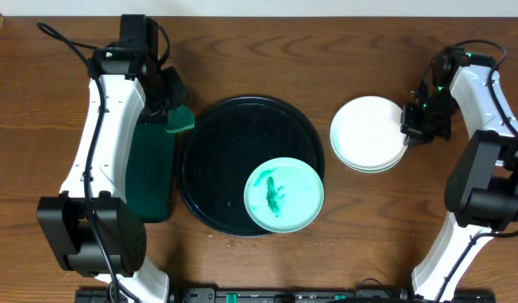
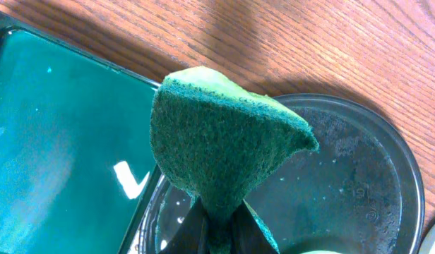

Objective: Clean dirty plates on tray and stack at the side
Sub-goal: 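Set the white plate onto the light green plate with the right gripper, then move the right gripper to the last light green plate rim on the tray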

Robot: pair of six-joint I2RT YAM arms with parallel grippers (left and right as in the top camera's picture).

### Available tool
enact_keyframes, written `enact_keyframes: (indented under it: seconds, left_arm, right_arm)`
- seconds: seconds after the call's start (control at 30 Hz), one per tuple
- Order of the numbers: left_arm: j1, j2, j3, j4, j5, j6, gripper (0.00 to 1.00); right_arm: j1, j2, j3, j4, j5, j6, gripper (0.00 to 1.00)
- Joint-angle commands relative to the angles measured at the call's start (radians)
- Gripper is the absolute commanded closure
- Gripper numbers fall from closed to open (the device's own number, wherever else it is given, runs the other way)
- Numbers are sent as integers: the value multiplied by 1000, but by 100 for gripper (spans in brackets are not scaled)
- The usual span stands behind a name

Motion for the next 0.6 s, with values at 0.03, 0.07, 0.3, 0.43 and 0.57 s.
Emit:
enact_keyframes:
  seconds: [0.03,0.07,0.3,0.43,0.57]
  left_arm:
    - [-3,-9,-6,-2,-4,9,93]
    - [-3,-9,-6,-2,-4,9,93]
    - [-3,-9,-6,-1,-5,9,93]
    - [-3,-8,-6,-2,-4,9,93]
    - [-2,-6,-6,-2,-5,-10,93]
  right_arm:
    - [10,-28,-2,-46,3,-17,77]
    - [10,-28,0,-47,3,-17,74]
    - [89,-28,182,-72,-354,-232,60]
    - [253,-26,174,-54,-426,-354,57]
    - [441,-25,142,-56,-228,-357,54]
